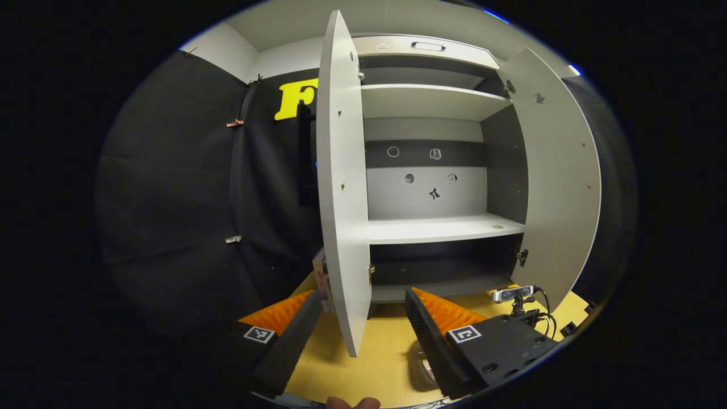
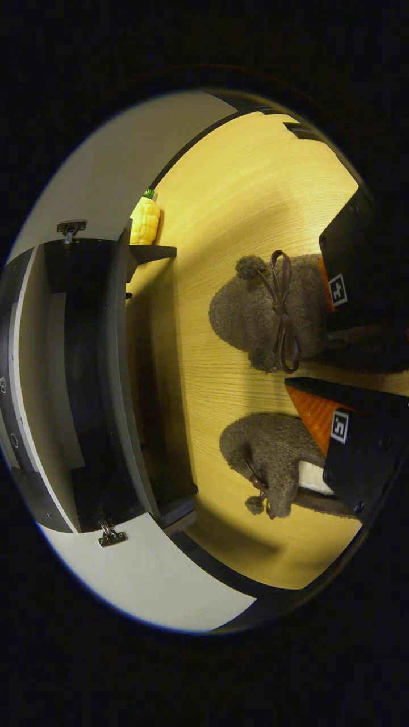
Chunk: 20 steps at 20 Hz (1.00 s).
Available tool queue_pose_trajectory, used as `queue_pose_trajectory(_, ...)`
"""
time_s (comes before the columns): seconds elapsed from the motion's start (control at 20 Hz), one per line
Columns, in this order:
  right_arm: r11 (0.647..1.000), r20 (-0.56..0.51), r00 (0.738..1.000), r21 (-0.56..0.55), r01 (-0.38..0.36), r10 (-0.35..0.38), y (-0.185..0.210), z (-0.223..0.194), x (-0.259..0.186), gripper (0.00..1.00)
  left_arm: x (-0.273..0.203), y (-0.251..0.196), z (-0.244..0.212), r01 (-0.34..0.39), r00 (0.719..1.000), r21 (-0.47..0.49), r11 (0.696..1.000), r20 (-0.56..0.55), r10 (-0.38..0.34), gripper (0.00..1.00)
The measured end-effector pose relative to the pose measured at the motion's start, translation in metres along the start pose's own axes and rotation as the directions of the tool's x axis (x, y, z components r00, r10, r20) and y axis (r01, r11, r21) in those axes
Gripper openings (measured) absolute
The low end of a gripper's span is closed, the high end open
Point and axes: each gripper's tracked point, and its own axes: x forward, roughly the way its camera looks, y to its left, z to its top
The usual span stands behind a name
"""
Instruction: Grab one shoe with the right hand and put it into the shoe cabinet, grab the other shoe with the left hand and put it into the shoe cabinet; then close the right door with the right hand and the left door with the left hand.
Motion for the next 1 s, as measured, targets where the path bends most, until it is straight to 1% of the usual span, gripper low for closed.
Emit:
queue_pose_trajectory(0.05,1.000,0.014,1.000,-0.008,0.026,-0.026,-0.005,0.006,-0.005,0.40,0.001,0.001,-0.002,-0.005,1.000,0.000,1.000,-0.007,0.005,0.95)
queue_pose_trajectory(0.1,1.000,0.035,0.999,0.013,0.012,-0.013,-0.003,0.009,-0.003,0.35,0.001,0.002,-0.002,-0.010,1.000,-0.002,1.000,-0.011,0.010,0.95)
queue_pose_trajectory(0.15,1.000,0.030,1.000,0.018,0.001,-0.001,-0.003,0.005,0.001,0.16,0.002,0.003,-0.003,-0.013,1.000,-0.005,1.000,-0.014,0.013,0.95)
queue_pose_trajectory(0.25,0.999,0.037,0.999,0.024,-0.034,0.033,0.000,0.010,-0.007,0.16,0.002,0.002,0.000,-0.012,1.000,-0.009,1.000,-0.011,0.012,0.95)
queue_pose_trajectory(0.35,0.999,0.050,0.998,0.018,-0.051,0.050,-0.004,0.019,-0.018,0.16,0.003,0.001,0.004,-0.010,1.000,0.001,1.000,-0.001,0.010,0.95)
queue_pose_trajectory(0.5,0.997,0.070,0.994,-0.004,-0.079,0.079,-0.006,0.044,-0.049,0.16,0.002,-0.003,0.011,-0.004,1.000,0.006,1.000,0.004,0.004,0.95)
queue_pose_trajectory(0.65,0.993,0.107,0.987,0.002,-0.119,0.118,-0.001,0.083,-0.087,0.16,0.001,-0.009,0.017,0.005,1.000,0.002,1.000,0.006,-0.006,0.95)
queue_pose_trajectory(0.8,0.989,0.143,0.980,0.012,-0.145,0.142,0.000,0.128,-0.126,0.16,-0.001,-0.014,0.024,0.011,1.000,0.022,1.000,0.012,-0.011,0.95)
queue_pose_trajectory(1.0,0.988,0.198,0.969,0.011,-0.151,0.146,-0.002,0.199,-0.173,0.16,-0.004,-0.025,0.033,0.025,0.999,0.019,0.999,0.019,-0.026,0.95)
